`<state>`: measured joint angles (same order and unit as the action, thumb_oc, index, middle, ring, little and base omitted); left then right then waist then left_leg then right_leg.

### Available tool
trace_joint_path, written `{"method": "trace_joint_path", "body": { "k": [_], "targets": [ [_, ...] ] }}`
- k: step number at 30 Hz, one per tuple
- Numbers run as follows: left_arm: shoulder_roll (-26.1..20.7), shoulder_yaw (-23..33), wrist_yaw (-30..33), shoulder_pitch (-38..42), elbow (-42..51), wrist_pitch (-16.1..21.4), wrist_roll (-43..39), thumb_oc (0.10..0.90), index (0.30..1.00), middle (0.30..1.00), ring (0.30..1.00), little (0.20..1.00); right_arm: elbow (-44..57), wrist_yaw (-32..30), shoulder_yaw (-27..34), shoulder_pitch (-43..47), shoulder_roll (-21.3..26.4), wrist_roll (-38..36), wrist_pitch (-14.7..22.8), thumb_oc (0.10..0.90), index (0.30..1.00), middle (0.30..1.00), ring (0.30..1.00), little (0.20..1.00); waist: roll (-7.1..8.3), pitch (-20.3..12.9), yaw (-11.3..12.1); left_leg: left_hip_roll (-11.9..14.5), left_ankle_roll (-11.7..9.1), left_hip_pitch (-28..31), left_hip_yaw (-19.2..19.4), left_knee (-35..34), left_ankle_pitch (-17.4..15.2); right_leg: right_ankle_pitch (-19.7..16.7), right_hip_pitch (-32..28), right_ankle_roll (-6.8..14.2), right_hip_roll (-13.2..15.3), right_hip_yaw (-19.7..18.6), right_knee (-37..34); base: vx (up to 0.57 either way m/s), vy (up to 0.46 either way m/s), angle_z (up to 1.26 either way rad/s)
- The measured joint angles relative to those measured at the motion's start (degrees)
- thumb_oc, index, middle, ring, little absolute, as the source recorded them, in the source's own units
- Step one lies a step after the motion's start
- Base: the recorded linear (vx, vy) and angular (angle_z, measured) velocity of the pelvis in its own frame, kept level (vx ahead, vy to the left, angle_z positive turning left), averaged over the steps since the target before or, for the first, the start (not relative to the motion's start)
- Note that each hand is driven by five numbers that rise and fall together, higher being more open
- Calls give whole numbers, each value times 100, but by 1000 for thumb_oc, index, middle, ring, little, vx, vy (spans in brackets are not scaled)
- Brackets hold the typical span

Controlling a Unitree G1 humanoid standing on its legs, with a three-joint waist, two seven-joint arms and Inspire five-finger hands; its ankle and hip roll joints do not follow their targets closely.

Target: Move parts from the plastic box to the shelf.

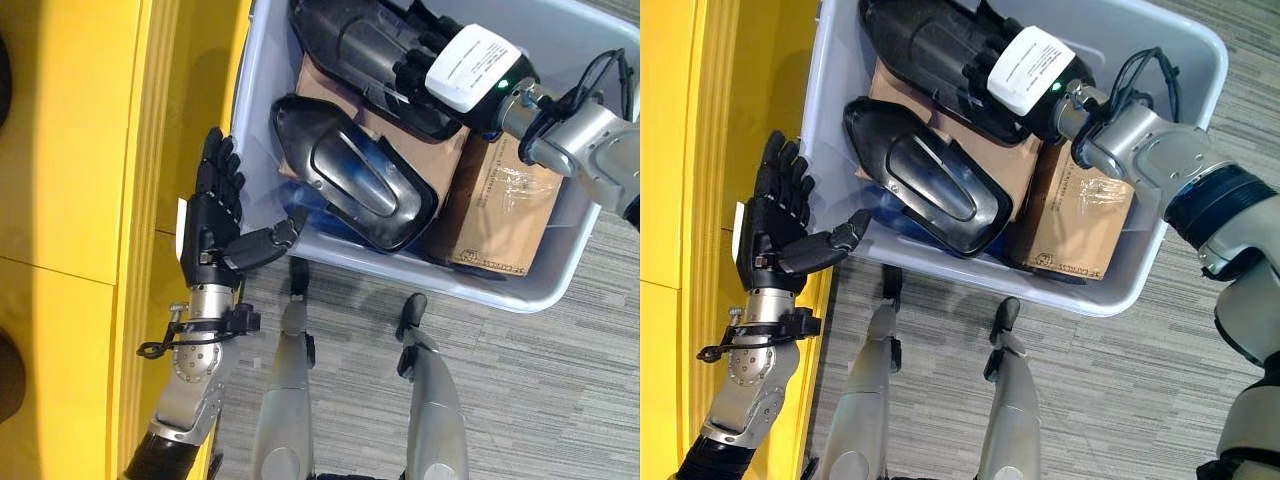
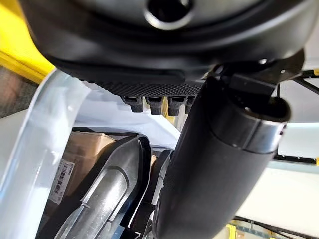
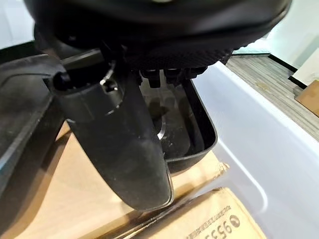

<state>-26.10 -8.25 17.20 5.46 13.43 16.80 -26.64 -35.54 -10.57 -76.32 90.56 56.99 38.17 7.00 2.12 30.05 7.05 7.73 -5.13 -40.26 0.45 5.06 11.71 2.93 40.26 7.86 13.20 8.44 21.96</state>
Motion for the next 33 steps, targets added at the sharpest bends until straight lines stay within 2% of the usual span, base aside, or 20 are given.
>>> {"method": "trace_joint_path", "body": {
  "k": [12, 23, 28, 33],
  "targets": [
    [-31, 8, 99, 0, 89, 205, 5, 900, 1000, 1000, 1000, 1000, -109, -90, -114, 142, 2, 29, -64, 900, 1000, 1000, 1000, 1000, -2, 0, 73, -40, -16, -461, -116, 207, 10, 226, 547, -65, 80, 17, 553, 6, -3, 4],
    [-235, 6, 128, 1, 257, 251, 10, 900, 1000, 1000, 1000, 1000, -350, -281, -114, 367, -2, 229, -97, 900, 1000, 1000, 1000, 1000, -1, -2, 80, -83, -36, -724, -231, 295, 25, 291, 809, -82, 121, 48, 736, 4, 0, 3],
    [-242, 16, 140, 17, 309, 391, 52, 900, 1000, 1000, 1000, 1000, -499, -410, -101, 473, 85, 241, -132, 900, 1000, 1000, 1000, 1000, -2, -3, 84, -80, -76, -892, -320, 304, 74, 355, 993, -124, 127, 71, 900, 12, -2, 5],
    [-382, 7, 218, 19, 362, 451, 52, 900, 1000, 1000, 1000, 1000, -751, -519, -55, 510, 90, 348, -116, 900, 1000, 1000, 1000, 1000, 1, -7, 92, -98, -70, -1003, -381, 316, 57, 582, 1220, -218, 181, 78, 1240, 57, -19, 8]
  ]
}}
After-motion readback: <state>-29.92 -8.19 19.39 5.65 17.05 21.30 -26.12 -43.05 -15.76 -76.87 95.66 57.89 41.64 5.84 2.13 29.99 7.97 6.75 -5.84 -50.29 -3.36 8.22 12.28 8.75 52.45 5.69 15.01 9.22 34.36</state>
